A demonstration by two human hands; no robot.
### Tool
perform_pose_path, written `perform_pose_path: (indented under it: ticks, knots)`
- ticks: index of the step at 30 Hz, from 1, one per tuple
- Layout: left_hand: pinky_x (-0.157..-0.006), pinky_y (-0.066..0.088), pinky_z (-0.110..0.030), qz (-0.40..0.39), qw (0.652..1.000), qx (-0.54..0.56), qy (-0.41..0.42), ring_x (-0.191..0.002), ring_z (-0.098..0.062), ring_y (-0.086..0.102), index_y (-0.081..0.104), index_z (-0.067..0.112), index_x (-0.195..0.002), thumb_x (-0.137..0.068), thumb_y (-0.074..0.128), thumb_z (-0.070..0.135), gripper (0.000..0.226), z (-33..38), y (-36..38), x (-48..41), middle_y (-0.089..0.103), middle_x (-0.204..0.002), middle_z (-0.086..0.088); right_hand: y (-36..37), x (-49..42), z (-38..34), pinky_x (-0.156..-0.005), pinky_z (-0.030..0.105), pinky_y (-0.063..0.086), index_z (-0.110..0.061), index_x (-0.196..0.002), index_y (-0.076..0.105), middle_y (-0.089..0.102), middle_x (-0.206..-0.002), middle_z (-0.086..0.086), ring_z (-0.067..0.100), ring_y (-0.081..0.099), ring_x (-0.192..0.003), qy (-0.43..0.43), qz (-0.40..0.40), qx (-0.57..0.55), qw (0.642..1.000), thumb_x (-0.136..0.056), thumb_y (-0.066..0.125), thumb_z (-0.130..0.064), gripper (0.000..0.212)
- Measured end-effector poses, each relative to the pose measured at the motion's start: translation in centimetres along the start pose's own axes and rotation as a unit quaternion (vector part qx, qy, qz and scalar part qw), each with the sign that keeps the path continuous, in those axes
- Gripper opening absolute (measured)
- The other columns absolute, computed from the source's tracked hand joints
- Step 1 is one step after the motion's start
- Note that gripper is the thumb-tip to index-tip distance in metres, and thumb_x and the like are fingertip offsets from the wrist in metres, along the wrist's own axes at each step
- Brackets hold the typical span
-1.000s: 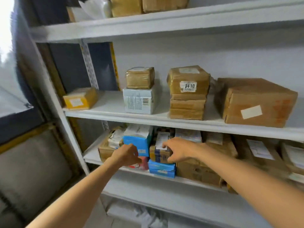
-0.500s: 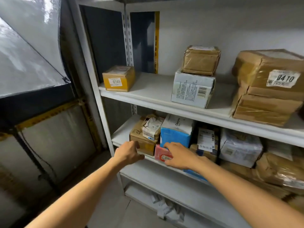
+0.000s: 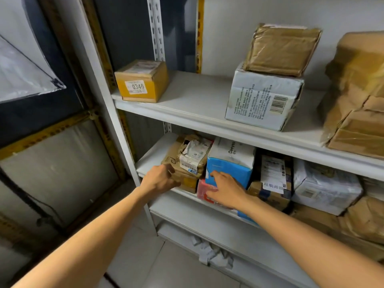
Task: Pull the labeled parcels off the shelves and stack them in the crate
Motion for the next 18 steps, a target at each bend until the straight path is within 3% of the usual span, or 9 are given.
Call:
perform_pose_path:
  ticks: [7,12,18]
  knots:
    - [-0.09,0.051,-0.034,0.017,0.997,0.069,0.027,-0.107,-0.025,0.06,0.056,0.012,-0.127,-0.076,0.078,0.024,0.057,-1.0,0.0,-3.9,0.061,-0.127,-0.008,1.8,-1.9,-0.8,-0.107,0.033,0.037,-0.013,-0.143,0.036,0.042,-0.143,0.005,0.022,0.041,-0.132,0.04,0.047,-0.085,0.994,-0.09,0.061,-0.019,0.06]
    - [-0.089,0.052,-0.033,-0.003,0.989,0.135,0.063,-0.109,-0.024,0.058,0.05,0.013,-0.129,-0.072,0.082,0.017,0.066,-1.2,1.0,-6.0,0.058,-0.129,-0.006,3.4,-2.9,-0.7,-0.101,0.022,0.031,-0.015,-0.142,0.036,0.043,-0.143,0.003,0.018,0.04,-0.132,0.089,0.098,-0.177,0.975,-0.089,0.063,-0.014,0.06]
    - [-0.092,0.052,-0.038,0.017,0.977,0.201,0.067,-0.104,-0.02,0.058,0.04,0.011,-0.139,-0.074,0.078,0.009,0.075,-1.9,1.4,-8.3,0.06,-0.121,-0.007,5.6,-4.5,-0.9,-0.111,0.026,0.027,-0.014,-0.155,0.009,0.027,-0.155,0.004,0.02,0.03,-0.141,0.129,0.116,-0.208,0.963,-0.089,0.062,-0.016,0.085]
Point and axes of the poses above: each hand's wrist, its own x-axis away from the middle knuckle, its own y-axis out of the palm, z = x × y, the point moved 9 cm from there along -x, towards the middle knuckle
